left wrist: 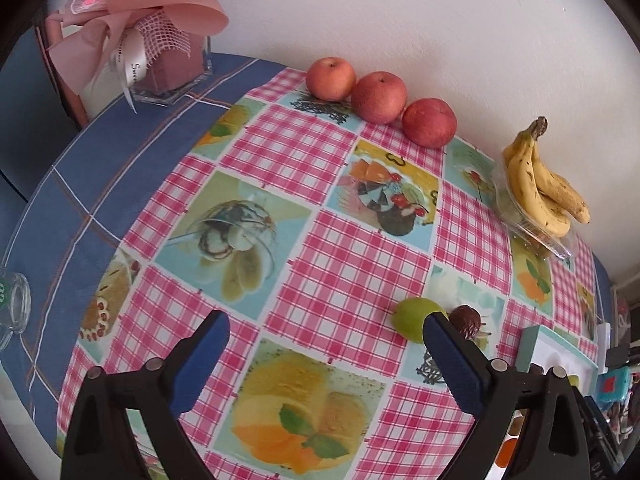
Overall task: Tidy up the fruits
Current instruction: 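Move both open tools back toward the green guava and dark date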
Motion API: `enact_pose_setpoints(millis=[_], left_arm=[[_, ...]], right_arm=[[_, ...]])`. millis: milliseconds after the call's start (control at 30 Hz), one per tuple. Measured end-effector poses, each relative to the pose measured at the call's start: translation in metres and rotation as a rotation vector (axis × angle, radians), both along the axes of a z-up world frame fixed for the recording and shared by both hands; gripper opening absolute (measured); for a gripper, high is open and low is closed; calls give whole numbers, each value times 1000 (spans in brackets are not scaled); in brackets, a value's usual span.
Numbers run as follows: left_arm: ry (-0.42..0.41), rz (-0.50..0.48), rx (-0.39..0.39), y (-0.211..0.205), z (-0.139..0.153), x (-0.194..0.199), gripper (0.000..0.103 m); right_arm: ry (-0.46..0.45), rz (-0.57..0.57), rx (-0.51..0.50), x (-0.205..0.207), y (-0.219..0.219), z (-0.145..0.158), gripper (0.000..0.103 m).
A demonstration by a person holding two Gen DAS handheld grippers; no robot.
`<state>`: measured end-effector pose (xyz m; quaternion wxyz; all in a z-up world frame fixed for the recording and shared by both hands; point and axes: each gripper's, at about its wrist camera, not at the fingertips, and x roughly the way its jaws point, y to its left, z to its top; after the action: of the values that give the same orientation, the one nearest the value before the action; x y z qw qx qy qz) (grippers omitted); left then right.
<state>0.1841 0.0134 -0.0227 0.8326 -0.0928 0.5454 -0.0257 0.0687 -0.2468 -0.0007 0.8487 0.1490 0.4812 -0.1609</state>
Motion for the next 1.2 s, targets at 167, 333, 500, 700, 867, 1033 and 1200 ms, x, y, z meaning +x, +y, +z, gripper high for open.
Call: enact_pose_setpoints(millis=[167,333,500,700,867,1033,1200], left_arm=[[5,-7,3,2,-2,1,99],[11,-9,2,4,-5,3,99],[7,-6,21,7,-6,7,100],[-3,12,47,18,-7,13,103],[-11,39,49,29,-10,17,103],[-21,52,42,32,-11,22,103],[-28,44,48,28,-13,26,103]], right_arm=[[8,27,-8,5,13,-2,83],[9,52,-37,10,25,2,83],[4,75,-45,18,37,4,83],[9,97,-53,28,49,0,87],[10,110,-60,37,54,-3,87],[3,94,-71,45,53,-5,87],[-23,93,-43,54,53,-7,87]])
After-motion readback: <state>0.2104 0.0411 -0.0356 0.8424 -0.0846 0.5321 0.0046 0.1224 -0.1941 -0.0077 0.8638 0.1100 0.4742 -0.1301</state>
